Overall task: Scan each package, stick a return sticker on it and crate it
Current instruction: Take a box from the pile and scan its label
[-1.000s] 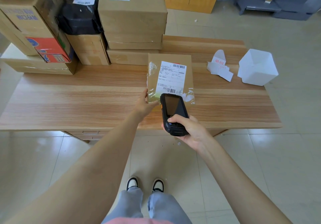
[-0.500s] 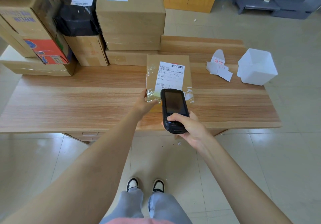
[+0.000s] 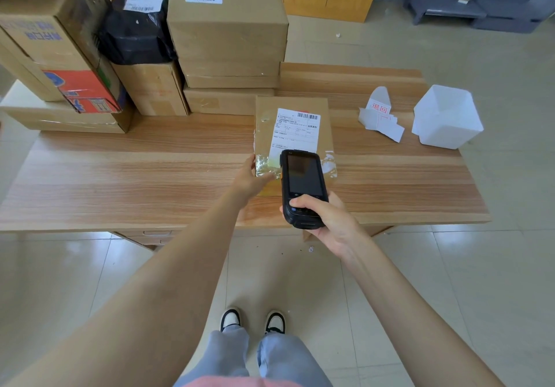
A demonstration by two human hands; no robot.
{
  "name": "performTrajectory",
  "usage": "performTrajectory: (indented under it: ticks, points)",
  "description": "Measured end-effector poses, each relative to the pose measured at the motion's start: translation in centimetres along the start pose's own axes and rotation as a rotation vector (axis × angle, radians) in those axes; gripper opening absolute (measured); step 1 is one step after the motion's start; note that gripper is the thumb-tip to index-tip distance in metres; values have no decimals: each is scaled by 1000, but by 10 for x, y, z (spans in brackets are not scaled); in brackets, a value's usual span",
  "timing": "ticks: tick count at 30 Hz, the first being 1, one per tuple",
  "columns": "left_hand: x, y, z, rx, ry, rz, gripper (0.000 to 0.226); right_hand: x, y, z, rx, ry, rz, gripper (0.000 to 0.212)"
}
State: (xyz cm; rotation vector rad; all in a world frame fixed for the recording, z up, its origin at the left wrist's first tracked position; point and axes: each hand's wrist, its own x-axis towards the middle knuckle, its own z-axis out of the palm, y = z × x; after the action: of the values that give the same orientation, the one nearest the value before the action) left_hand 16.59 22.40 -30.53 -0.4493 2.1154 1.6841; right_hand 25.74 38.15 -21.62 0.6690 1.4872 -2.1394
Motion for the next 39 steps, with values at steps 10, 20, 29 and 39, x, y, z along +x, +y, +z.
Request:
performTrajectory:
  ticks: [10, 20, 29, 39]
  points:
    - [0, 4, 0, -32, 7, -5, 77, 1, -3, 4, 61, -28, 6, 42]
    - [-1, 10, 1, -41, 0, 4, 70, 3, -4, 5, 41, 2, 3, 37]
    - [-4, 17, 1, -69, -19, -9, 65, 8, -7, 8, 30, 34, 30, 28]
    - [-6, 20, -1, -56, -35, -20, 66, 25, -16, -4, 18, 63, -51, 53]
